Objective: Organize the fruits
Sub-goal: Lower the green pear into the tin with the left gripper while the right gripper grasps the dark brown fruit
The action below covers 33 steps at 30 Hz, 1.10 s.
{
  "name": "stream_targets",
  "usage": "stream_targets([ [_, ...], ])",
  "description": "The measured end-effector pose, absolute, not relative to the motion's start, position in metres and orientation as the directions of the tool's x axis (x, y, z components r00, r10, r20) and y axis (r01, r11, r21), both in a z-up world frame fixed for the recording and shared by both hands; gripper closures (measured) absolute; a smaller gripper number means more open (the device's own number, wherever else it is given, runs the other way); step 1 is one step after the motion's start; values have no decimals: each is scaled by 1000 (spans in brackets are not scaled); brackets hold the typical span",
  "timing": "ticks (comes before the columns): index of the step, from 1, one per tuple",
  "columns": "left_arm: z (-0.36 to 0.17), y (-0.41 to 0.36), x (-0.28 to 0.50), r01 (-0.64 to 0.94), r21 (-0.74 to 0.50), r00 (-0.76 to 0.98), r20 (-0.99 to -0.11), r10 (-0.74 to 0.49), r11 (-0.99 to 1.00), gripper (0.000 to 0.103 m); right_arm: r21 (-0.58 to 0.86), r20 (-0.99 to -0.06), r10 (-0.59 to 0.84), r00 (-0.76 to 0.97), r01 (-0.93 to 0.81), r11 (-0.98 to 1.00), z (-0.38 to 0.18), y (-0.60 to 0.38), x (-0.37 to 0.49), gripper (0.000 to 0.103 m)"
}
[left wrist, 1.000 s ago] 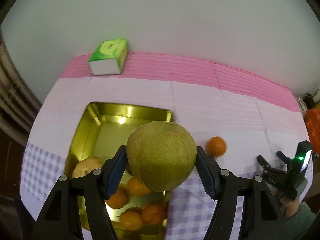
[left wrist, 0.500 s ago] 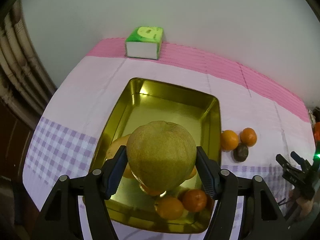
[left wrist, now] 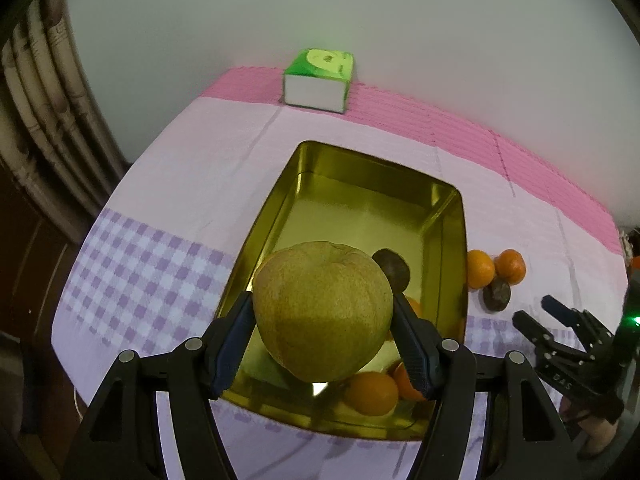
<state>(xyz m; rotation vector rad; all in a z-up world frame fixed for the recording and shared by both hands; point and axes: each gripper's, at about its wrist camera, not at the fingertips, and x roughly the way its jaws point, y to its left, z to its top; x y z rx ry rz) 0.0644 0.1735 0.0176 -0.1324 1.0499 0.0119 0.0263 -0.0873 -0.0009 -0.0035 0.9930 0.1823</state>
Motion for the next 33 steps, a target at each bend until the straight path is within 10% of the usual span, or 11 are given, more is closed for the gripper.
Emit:
stream_targets([
  [33,-18,184,49,-100,-74,390,-920,-29,992,36,100,-842,181,509,-181,978,-26,-49,48,54],
])
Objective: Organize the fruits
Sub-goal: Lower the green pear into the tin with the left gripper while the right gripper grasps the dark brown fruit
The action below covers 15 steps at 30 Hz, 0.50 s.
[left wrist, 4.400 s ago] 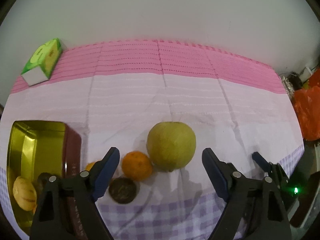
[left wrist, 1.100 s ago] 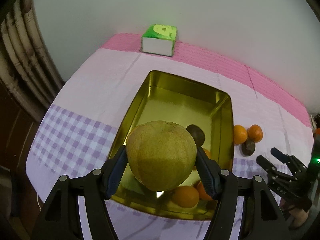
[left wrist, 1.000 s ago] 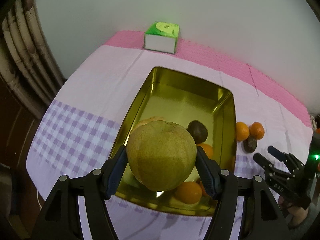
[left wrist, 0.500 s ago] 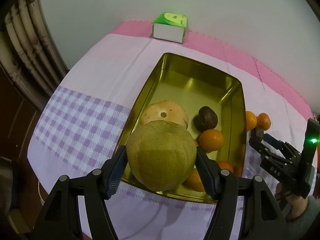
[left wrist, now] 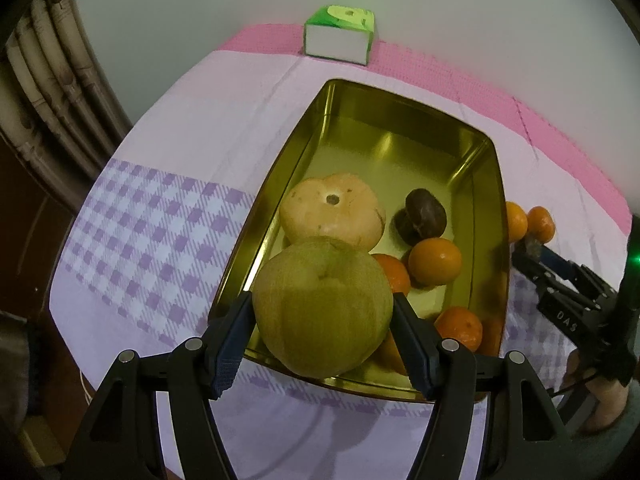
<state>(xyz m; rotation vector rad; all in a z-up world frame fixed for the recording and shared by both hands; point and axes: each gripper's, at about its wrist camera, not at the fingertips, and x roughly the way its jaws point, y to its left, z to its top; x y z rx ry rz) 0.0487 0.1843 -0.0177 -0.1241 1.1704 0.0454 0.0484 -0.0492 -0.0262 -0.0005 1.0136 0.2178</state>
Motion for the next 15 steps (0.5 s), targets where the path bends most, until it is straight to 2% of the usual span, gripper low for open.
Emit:
stream_targets([
  [5,-23,187,50,-110,-68,384,-923,-20,992,36,107,-841,187,508,-182,977,-26,-51,49,65],
  [15,-31,189,54,-119,-55,374,-927,-7,991,35,94,-841,177,512,-183,979,-24,-51,47,66],
])
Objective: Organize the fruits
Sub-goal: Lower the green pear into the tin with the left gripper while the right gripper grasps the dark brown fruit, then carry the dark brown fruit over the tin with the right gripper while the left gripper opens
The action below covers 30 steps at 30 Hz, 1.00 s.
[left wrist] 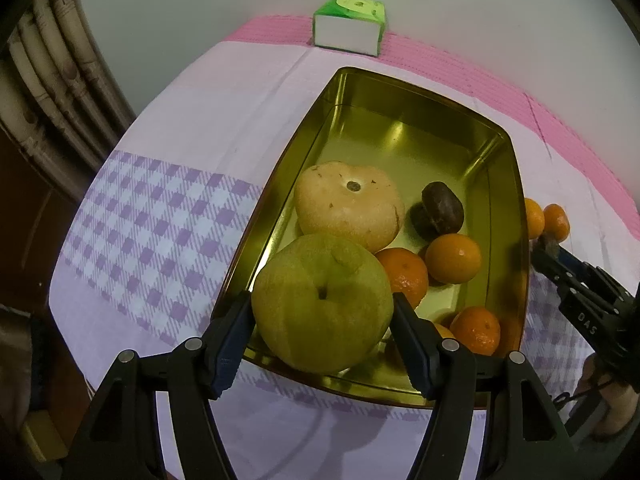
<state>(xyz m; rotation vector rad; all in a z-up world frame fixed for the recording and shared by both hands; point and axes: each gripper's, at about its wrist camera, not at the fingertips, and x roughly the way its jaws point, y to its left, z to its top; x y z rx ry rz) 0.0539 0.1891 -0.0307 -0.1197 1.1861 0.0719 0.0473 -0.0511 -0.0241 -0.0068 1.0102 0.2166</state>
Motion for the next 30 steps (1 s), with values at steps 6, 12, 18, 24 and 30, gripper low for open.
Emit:
stream_targets([
  [6,-32,187,55,-126,-60,371,-928,-9,990,35,103,-838,182,514,-179,978,-20,-53,45,66],
  [12,-30,187,55,-130,-62,369,-929,-10,990,35,109,-837,190,512,-186,977,-16,-51,43,66],
  [18,-29,192,54,-137,-64,372,-928,-8,988,35,110,-832,197,518,-195,975,-10,-47,40,66],
  [24,-19,197,53,-150,-73,394,-919,-8,986,29,107,-828,201,523,-205,973,-5,-40,37,66],
  [30,-9,196,48,-142,-72,422,-907,-5,987,28,105,-823,208,529,-220,970,1,-33,34,66],
])
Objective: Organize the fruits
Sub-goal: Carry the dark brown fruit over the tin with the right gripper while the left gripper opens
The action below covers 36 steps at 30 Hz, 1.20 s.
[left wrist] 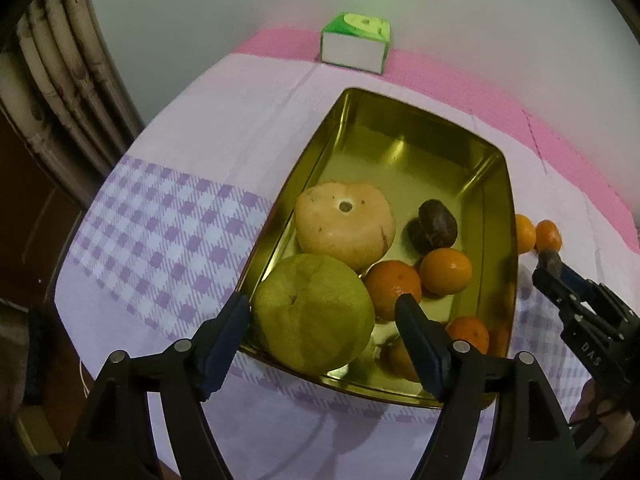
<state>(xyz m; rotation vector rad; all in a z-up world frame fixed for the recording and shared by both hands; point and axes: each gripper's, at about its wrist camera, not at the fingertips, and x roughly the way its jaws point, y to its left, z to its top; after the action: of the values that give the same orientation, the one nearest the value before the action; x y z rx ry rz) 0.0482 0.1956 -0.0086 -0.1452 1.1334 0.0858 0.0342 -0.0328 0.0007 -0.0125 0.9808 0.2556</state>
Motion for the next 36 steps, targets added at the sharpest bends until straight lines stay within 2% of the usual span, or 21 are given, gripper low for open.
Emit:
stream_targets([
  [9,17,198,41,-157,-92,519,-855,3,983,23,60,-815,195,545,-256,965,8,-18,31,66],
  [16,32,216,40,-234,-70,572,-816,79,970,20,57,-797,227,559,-305,951,21,0,28,66],
  [26,37,246,38,-332,-82,569,-812,130,940,20,104,-777,327,537,-403,909,39,32,25,66],
  [36,35,258,38,-385,-82,553,-818,159,919,20,106,-798,356,486,-468,877,27,63,26,66],
])
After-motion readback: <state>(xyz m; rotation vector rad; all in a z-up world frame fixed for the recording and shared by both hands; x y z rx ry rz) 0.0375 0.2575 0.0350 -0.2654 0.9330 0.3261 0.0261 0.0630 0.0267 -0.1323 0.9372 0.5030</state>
